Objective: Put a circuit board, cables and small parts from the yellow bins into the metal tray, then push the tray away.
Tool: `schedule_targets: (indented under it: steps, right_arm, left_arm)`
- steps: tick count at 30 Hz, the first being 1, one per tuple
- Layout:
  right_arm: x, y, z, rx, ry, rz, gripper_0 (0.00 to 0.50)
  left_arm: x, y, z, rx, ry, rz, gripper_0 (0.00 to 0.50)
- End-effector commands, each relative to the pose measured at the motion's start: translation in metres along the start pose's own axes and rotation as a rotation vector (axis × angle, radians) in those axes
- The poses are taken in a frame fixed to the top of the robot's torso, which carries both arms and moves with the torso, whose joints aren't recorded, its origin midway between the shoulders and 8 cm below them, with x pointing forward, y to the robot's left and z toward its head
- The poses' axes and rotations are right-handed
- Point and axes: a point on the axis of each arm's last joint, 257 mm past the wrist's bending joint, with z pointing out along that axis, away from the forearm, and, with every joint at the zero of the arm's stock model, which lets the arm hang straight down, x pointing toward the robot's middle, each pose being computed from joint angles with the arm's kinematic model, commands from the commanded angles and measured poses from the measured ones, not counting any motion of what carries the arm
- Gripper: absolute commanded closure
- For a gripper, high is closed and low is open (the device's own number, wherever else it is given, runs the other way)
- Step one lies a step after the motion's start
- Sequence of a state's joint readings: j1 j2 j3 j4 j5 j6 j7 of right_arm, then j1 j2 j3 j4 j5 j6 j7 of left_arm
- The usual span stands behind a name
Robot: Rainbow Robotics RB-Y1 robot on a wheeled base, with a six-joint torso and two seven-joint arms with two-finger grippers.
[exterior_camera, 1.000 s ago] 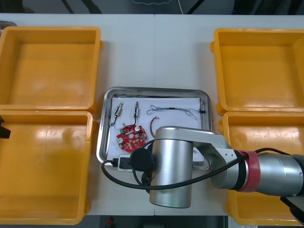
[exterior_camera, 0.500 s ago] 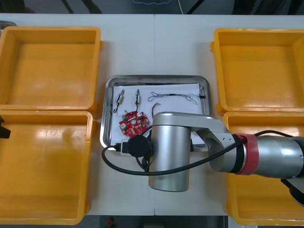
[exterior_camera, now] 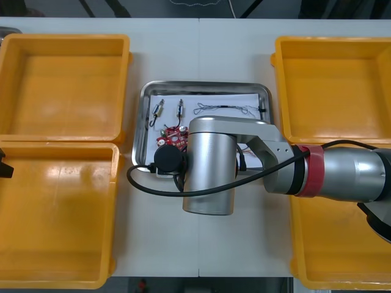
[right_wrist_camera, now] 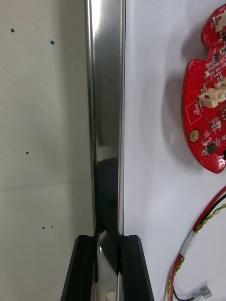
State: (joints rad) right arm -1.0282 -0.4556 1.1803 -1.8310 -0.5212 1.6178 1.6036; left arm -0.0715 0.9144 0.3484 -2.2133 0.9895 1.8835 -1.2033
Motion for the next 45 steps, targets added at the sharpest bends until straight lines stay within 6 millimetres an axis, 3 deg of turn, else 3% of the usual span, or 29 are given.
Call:
schedule_targets:
  steps: [1, 16, 45]
  right_arm:
    - [-0.024, -0.014, -0.013, 0.036, -0.030, -0.054, 0.500]
    - [-0.041, -0.042, -0.019, 0.064, -0.023, -0.055, 0.500]
    - [-0.043, -0.115, -0.019, 0.173, 0.003, -0.077, 0.500]
  left_arm:
    - [-0.006, 0.006, -0.011, -0.022, -0.036, 0.050, 0.000]
    - [-0.006, 0.006, -0.011, -0.022, -0.036, 0.050, 0.000]
    - [-0.006, 0.006, -0.011, -0.022, -0.036, 0.050, 0.000]
